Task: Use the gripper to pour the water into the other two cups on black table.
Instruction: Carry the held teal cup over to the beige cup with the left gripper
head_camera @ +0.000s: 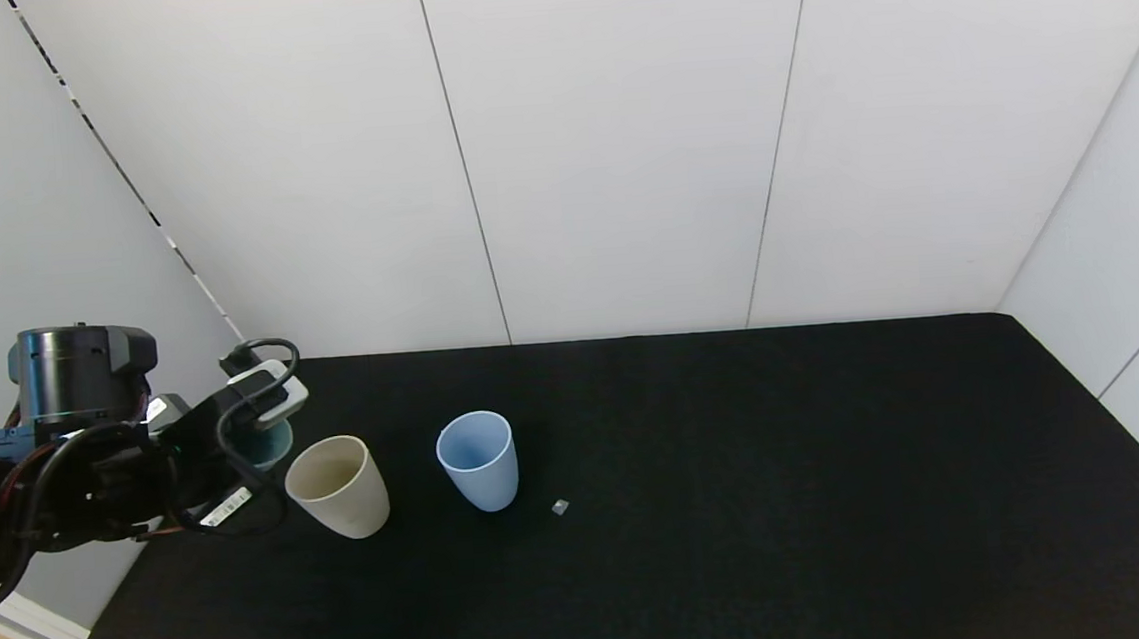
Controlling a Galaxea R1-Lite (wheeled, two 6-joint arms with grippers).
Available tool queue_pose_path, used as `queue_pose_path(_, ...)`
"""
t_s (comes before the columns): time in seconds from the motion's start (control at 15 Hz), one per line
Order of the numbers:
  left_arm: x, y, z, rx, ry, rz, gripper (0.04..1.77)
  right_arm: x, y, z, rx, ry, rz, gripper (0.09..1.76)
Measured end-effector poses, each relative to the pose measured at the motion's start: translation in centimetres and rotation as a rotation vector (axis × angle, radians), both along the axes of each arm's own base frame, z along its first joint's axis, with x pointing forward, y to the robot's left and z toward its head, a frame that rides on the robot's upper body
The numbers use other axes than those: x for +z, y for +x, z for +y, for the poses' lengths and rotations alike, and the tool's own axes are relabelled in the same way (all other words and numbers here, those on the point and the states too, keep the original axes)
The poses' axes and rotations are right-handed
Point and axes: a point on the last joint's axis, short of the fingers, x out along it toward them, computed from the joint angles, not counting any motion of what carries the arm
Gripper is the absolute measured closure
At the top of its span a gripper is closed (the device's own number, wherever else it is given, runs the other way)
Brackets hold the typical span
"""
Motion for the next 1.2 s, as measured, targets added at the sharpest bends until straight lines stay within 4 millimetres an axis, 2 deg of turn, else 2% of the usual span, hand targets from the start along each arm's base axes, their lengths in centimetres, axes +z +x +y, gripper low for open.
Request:
queue_pose_path(0.6, 0.8, 0.3, -0.9, -0.031, 0.174, 0.013, 0.66, 0.0, 0.0, 0.0, 0.000, 0.000, 0.000, 0.14)
queue_pose_path(1.2, 1.2, 0.0, -1.0, -0.060, 0.244, 0.017, 0.66, 0.0, 0.0, 0.0, 0.000, 0.000, 0.000, 0.14)
